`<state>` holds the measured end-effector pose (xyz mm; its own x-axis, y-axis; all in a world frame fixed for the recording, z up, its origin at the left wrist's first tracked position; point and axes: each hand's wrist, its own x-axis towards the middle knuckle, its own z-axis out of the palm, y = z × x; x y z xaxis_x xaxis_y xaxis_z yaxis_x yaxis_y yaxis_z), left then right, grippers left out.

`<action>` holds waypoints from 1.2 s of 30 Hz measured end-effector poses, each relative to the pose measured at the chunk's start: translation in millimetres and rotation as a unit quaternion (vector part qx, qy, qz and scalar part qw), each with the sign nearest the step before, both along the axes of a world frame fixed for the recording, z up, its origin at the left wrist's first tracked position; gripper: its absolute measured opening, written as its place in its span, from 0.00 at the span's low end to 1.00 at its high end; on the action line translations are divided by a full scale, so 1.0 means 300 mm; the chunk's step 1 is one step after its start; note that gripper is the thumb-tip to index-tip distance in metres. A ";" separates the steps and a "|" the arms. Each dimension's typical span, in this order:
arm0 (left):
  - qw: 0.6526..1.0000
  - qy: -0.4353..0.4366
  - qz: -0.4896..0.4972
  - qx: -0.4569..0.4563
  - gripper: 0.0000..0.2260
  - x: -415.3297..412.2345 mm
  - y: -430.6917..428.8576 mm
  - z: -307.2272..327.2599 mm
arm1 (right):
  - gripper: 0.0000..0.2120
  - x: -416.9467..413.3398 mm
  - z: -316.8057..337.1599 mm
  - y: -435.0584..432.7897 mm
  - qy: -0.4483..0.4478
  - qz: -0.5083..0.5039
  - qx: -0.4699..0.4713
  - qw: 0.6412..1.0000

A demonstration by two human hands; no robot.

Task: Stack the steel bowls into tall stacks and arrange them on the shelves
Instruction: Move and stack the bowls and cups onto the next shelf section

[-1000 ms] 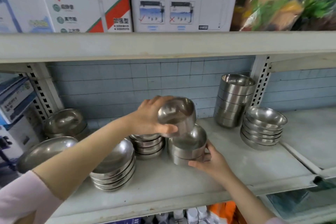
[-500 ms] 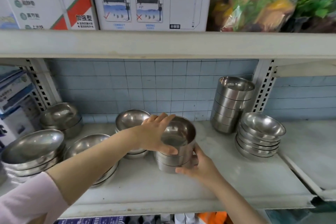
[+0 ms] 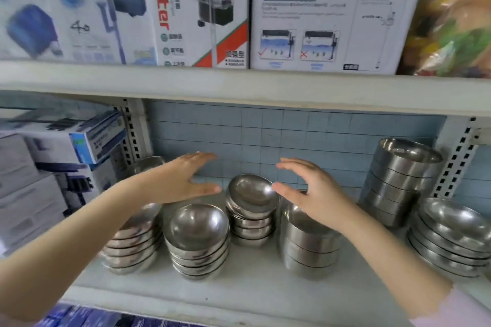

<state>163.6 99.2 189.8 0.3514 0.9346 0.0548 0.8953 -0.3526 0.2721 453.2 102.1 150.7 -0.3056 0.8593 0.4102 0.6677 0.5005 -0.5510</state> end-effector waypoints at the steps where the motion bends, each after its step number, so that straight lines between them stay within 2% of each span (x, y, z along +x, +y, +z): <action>1: 1.000 -0.003 0.019 0.003 0.38 -0.062 -0.002 0.006 | 0.33 -0.067 0.022 0.024 -0.019 0.012 0.005 1.000; 5: 0.997 -0.013 0.079 0.008 0.34 -0.289 0.008 0.012 | 0.28 -0.334 0.072 0.125 -0.065 0.036 -0.012 0.997; 13: 0.986 -0.067 0.146 -0.033 0.35 -0.577 0.107 -0.071 | 0.29 -0.717 0.059 0.281 -0.121 0.018 -0.085 0.989; 19: 0.951 -0.217 0.192 -0.107 0.17 -0.614 0.178 -0.163 | 0.35 -0.875 -0.001 0.381 -0.106 -0.015 -0.236 0.966; 23: 0.910 -0.302 0.223 -0.176 0.29 -0.635 0.216 -0.235 | 0.41 -0.943 -0.042 0.440 -0.122 -0.027 -0.320 0.939; 27: 0.858 -0.372 0.279 -0.217 0.39 -0.654 0.273 -0.306 | 0.43 -1.005 -0.098 0.488 -0.067 -0.052 -0.390 0.917; 30: 0.828 -0.424 0.287 -0.228 0.38 -0.661 0.308 -0.353 | 0.39 -1.046 -0.136 0.523 -0.028 -0.068 -0.419 0.905; 34: 0.802 -0.450 0.305 -0.247 0.43 -0.668 0.340 -0.398 | 0.40 -1.093 -0.179 0.562 0.023 -0.095 -0.445 0.890; 36: 0.794 -0.467 0.306 -0.242 0.38 -0.664 0.354 -0.406 | 0.40 -1.109 -0.191 0.569 0.067 -0.107 -0.465 0.876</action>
<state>-35.5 205.5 68.1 -0.1595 0.9057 -0.3927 0.1875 0.4183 0.8887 120.5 272.6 93.4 -0.0995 0.8733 -0.4770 0.5890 -0.3347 -0.7356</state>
